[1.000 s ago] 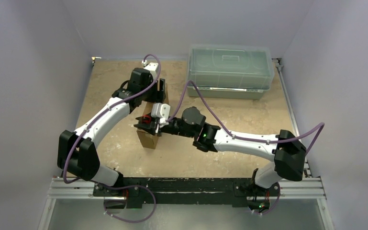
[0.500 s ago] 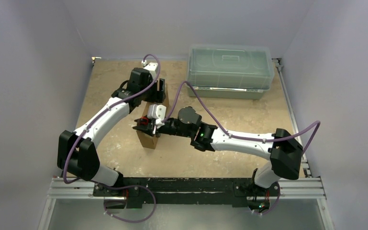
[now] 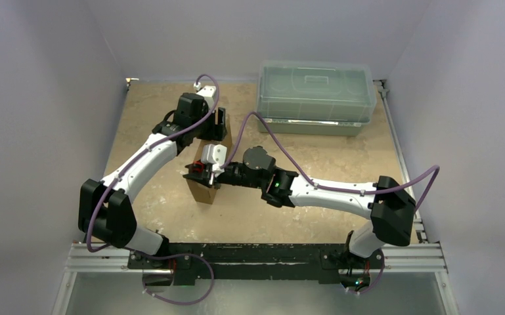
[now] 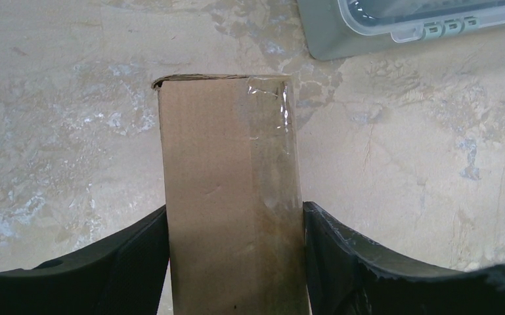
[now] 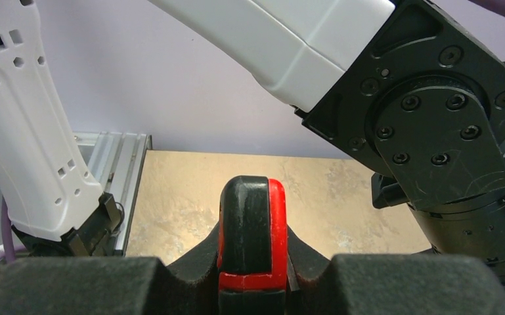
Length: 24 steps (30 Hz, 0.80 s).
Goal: Unpack the express box
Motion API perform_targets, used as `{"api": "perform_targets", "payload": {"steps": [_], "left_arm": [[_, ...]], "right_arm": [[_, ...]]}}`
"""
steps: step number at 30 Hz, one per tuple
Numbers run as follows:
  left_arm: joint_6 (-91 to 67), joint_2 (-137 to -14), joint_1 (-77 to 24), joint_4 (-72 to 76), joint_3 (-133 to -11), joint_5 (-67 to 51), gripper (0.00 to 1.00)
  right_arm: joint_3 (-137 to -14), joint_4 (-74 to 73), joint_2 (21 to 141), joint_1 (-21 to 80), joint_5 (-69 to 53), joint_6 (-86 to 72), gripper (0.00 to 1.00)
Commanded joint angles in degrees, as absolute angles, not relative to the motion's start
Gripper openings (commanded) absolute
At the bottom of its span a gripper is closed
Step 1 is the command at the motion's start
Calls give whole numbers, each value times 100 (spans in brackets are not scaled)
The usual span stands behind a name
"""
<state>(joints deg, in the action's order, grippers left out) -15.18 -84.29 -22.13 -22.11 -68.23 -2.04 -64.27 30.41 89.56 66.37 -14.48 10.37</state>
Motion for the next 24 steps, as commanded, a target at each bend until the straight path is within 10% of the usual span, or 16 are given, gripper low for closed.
{"api": "perform_targets", "payload": {"steps": [1, 24], "left_arm": [[-1429, -8332, -2158, -2302, -6734, -407, 61], [-1338, -8437, -2102, -2338, -6750, -382, 47]], "right_arm": [[-6469, 2986, 8750, 6653, -1228, 1112, 0], [-6519, 1939, 8687, 6891, -272, 1126, 0]]}}
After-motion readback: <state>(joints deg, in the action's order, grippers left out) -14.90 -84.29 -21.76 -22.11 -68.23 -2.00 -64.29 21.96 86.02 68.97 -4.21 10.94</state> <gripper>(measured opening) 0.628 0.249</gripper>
